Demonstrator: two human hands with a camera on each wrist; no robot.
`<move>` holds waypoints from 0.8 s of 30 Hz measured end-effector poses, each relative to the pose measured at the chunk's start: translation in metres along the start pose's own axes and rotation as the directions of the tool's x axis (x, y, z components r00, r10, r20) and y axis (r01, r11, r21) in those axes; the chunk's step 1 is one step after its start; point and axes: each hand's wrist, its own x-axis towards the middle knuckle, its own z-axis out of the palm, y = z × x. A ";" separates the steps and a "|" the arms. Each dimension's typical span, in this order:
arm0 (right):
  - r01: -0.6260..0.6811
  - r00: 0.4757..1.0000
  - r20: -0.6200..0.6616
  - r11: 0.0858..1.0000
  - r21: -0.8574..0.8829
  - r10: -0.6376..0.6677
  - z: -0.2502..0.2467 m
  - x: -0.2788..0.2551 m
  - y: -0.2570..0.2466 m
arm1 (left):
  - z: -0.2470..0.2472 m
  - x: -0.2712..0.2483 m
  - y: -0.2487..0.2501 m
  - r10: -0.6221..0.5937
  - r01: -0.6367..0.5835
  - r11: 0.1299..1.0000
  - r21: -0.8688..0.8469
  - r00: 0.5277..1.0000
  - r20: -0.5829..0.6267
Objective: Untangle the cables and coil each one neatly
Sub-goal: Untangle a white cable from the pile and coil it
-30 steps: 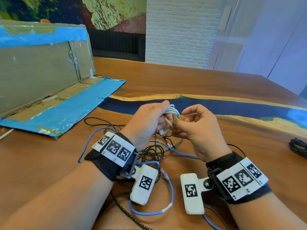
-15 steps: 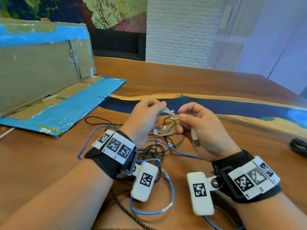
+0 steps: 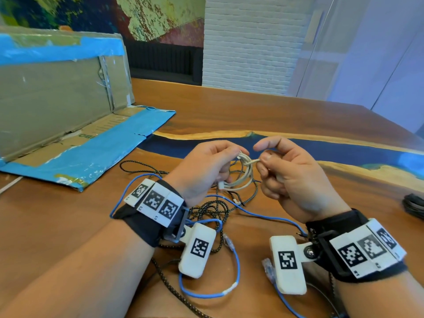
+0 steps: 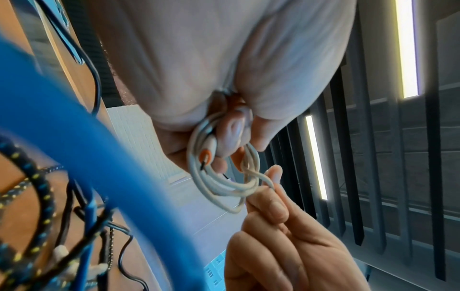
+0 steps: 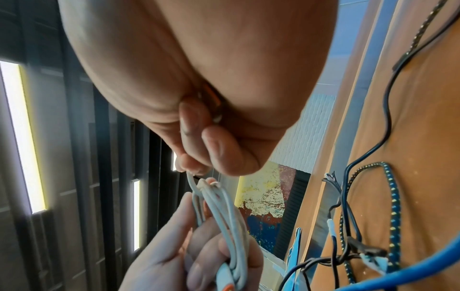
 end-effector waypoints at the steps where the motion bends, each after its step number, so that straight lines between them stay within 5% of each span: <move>1: 0.006 1.000 0.027 1.000 0.008 -0.006 0.000 0.000 0.000 | 0.001 0.000 0.000 -0.002 0.002 1.000 0.001 1.000 -0.031; 7: 0.023 0.977 0.212 0.999 0.049 -0.033 0.003 -0.002 0.000 | 0.003 0.003 -0.001 -0.034 0.020 0.996 -0.089 0.987 -0.154; 15: -0.008 0.999 0.034 0.998 0.063 0.006 0.002 0.000 0.000 | -0.007 0.000 0.000 -0.014 0.013 0.998 -0.069 1.000 -0.015; 24: 0.032 0.999 0.008 0.993 -0.113 -0.031 0.011 0.000 0.007 | 0.004 0.002 -0.005 0.052 -0.063 0.996 -0.061 0.983 -0.177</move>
